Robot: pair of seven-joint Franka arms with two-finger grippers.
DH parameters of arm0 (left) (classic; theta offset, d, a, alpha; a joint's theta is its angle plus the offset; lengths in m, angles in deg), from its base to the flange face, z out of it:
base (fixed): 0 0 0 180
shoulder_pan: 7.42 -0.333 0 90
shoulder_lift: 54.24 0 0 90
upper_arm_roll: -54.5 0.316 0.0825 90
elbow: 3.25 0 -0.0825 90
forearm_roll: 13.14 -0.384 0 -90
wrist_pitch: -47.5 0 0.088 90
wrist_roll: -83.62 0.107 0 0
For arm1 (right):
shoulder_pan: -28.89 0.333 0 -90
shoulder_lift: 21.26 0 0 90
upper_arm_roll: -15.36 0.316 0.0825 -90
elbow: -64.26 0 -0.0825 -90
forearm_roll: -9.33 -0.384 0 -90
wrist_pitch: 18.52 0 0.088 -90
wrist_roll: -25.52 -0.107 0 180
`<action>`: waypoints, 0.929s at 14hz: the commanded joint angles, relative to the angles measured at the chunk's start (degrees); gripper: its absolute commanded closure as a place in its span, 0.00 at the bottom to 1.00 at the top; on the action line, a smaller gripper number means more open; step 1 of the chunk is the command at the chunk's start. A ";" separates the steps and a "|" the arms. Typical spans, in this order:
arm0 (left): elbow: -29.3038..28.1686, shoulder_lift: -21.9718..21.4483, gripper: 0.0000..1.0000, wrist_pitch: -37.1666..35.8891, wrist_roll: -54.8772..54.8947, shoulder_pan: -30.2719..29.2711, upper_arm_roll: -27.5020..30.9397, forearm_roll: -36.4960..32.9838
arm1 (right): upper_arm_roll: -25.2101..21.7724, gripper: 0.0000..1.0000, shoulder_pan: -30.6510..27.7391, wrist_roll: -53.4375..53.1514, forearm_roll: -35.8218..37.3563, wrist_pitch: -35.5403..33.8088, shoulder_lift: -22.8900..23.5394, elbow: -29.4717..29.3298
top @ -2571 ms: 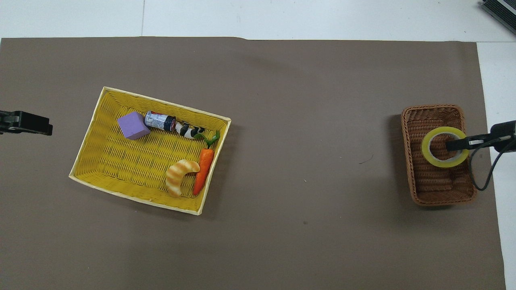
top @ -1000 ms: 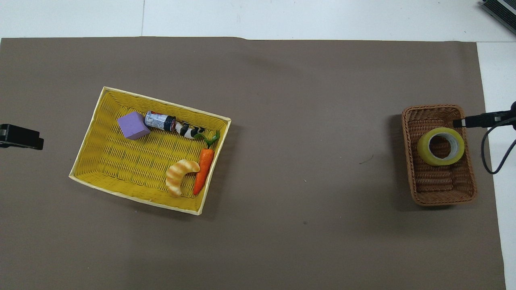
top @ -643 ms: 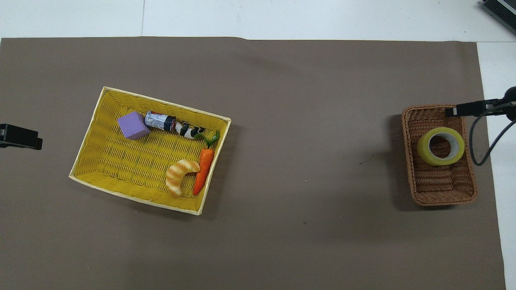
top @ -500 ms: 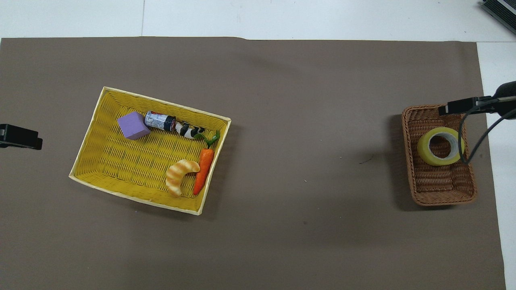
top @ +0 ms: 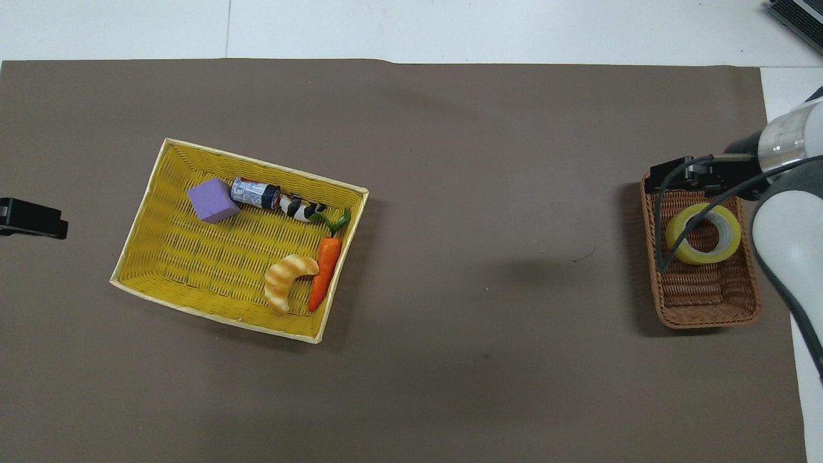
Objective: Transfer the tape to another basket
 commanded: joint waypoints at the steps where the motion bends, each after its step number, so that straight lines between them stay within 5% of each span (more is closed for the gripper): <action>1: -1.15 -1.19 0.00 0.28 -0.16 -0.38 -0.19 -0.47 | 0.28 0.00 3.39 -8.56 1.80 -1.13 -3.19 2.92; 4: -0.10 -0.49 0.00 0.89 -0.08 -0.38 -0.19 -0.03 | 0.28 0.00 5.77 -16.13 1.63 -1.84 -4.25 1.97; 13: 8.25 5.13 0.00 -4.20 0.01 -0.56 -0.10 -0.47 | -1.65 0.00 1.12 -9.68 4.42 -15.09 -9.00 -10.43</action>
